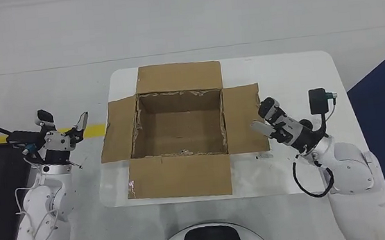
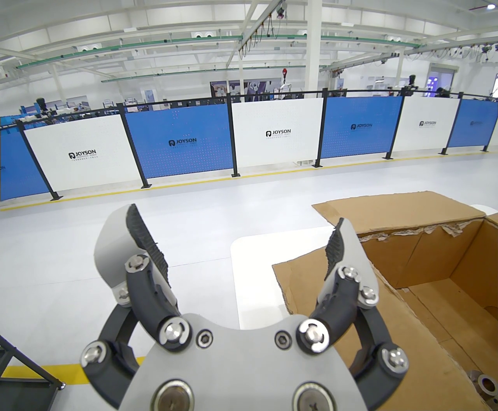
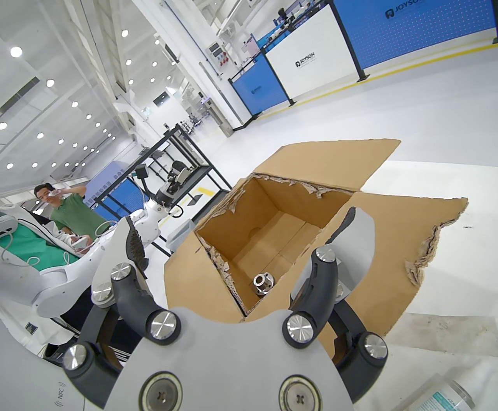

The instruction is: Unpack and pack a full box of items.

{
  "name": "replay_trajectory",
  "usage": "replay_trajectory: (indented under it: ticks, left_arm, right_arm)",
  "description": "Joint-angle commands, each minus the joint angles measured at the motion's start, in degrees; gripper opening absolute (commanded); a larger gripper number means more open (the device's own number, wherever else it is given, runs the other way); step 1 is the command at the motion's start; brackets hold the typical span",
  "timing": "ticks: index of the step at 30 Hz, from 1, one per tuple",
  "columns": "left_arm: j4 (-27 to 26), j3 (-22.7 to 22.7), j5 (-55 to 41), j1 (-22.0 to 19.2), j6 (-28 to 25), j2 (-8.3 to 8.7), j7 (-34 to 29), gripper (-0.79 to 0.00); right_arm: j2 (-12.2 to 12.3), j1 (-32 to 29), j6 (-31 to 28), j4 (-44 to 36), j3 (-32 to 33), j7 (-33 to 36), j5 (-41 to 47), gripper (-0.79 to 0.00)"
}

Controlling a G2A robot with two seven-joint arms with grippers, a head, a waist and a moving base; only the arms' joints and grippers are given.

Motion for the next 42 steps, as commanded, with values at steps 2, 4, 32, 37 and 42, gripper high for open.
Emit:
replay_trajectory:
  ticks: [2, 4, 32, 37, 42]
  left_arm:
    - [0.0, 0.0, 0.0, 0.0, 0.0, 0.00, 0.0, 0.000]
    - [0.0, 0.0, 0.0, 0.0, 0.0, 0.00, 0.0, 0.000]
    - [0.0, 0.0, 0.0, 0.0, 0.0, 0.00, 0.0, 0.000]
    - [0.0, 0.0, 0.0, 0.0, 0.0, 0.00, 0.0, 0.000]
    - [0.0, 0.0, 0.0, 0.0, 0.0, 0.00, 0.0, 0.000]
  right_arm:
    - [0.0, 0.0, 0.0, 0.0, 0.0, 0.0, 0.0, 0.000]
    - [0.0, 0.0, 0.0, 0.0, 0.0, 0.0, 0.0, 0.000]
    - [-0.8, 18.8, 12.0, -5.9, -25.4, 12.9, -22.0, 0.000]
    - [-0.8, 18.8, 12.0, -5.9, -25.4, 12.9, -22.0, 0.000]
    - [-0.8, 18.8, 12.0, -5.9, -25.4, 12.9, -22.0, 0.000]
